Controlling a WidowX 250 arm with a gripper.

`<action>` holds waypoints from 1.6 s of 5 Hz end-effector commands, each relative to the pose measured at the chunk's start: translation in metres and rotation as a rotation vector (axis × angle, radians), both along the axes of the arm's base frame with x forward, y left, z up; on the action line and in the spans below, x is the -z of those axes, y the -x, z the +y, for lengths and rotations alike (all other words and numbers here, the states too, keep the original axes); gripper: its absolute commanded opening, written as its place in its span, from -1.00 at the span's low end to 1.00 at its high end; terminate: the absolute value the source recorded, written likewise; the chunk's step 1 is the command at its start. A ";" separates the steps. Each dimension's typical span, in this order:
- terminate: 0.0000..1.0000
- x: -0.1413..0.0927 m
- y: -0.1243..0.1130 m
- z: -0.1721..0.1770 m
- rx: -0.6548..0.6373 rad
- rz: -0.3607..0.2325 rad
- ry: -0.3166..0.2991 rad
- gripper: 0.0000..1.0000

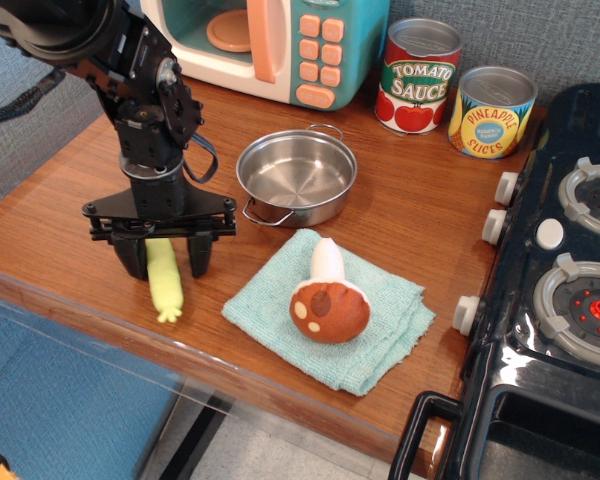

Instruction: Move spoon to front of microwave, pointed to microwave.

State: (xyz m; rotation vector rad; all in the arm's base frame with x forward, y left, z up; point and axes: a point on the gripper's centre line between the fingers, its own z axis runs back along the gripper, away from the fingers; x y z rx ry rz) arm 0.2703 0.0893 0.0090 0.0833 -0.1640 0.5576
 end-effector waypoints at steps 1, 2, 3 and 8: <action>-1.00 -0.036 -0.004 0.011 0.063 -0.091 -0.043 -1.00; -1.00 -0.071 -0.017 0.035 0.189 -0.159 -0.070 -1.00; -1.00 -0.082 -0.044 0.061 0.365 -0.148 -0.077 -1.00; -1.00 -0.023 -0.110 0.118 0.606 -0.010 -0.038 1.00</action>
